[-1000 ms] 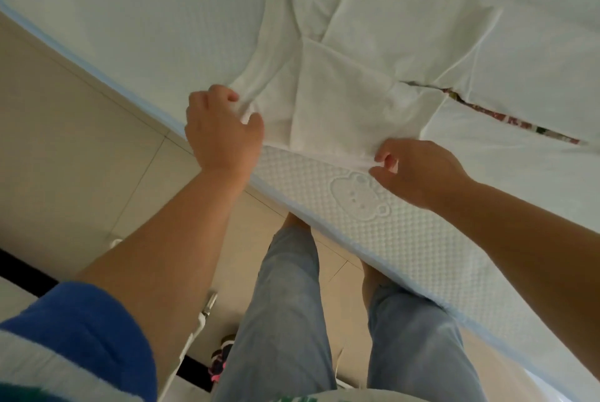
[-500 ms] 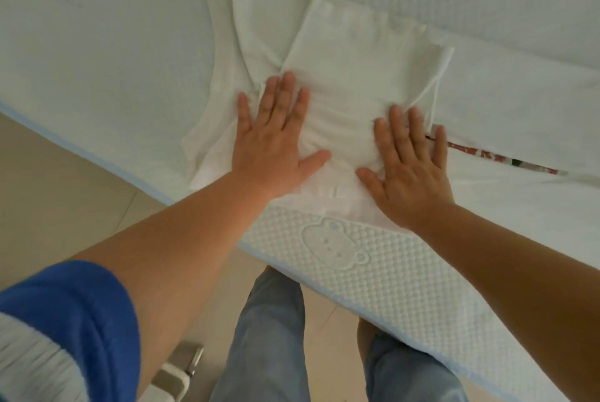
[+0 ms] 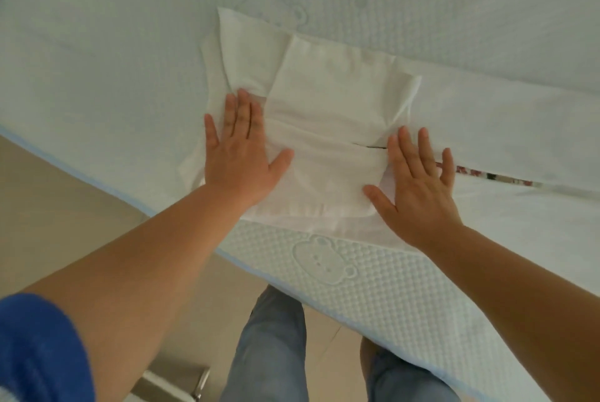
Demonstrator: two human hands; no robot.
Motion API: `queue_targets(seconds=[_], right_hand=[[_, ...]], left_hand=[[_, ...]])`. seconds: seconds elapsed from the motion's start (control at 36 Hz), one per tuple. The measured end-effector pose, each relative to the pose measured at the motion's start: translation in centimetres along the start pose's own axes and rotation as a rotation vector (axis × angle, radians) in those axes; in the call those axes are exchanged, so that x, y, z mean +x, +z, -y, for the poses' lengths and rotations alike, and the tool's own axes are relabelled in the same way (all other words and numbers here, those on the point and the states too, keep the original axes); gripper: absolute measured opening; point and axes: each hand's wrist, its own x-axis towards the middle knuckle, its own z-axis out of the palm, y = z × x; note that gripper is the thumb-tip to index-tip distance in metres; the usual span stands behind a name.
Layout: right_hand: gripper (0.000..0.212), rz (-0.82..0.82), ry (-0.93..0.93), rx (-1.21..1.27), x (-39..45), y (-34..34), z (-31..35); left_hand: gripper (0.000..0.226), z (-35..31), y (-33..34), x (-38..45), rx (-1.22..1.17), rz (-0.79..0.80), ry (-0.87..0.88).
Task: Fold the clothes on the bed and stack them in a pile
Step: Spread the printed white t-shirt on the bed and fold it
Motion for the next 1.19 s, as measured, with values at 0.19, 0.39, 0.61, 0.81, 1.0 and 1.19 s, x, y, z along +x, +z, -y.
queue_targets(seconds=[0.19,0.39,0.61,0.81,1.0,1.19], right_hand=[[0.07,0.019,0.11,0.078,-4.9,-1.5,-3.1],[0.073,0.068,0.292,0.092,-8.8,0.6,-11.4],[0.068,-0.02,0.308,0.178,-11.9,2.6,-21.4],[0.052,-0.312,0.451,0.314,-13.8,1.1,-26.7],[0.05,-0.323,0.477,0.274,-12.0,-0.2,-32.0],[0.039,-0.291,0.562,0.274,-11.9,0.5,-35.0]], left_hand=[[0.077,-7.8,-2.5,-3.1,-0.131,0.045,0.274],[0.075,-16.5,-0.1,-4.2,-0.046,0.163,0.463],[0.072,-22.9,1.9,-4.2,-0.005,0.041,0.375],[0.048,-26.4,1.1,-3.3,-0.087,-0.165,0.381],[0.047,-27.0,0.4,-2.2,-0.017,-0.145,0.319],[0.042,-28.1,-0.3,-2.4,-0.085,-0.11,0.293]])
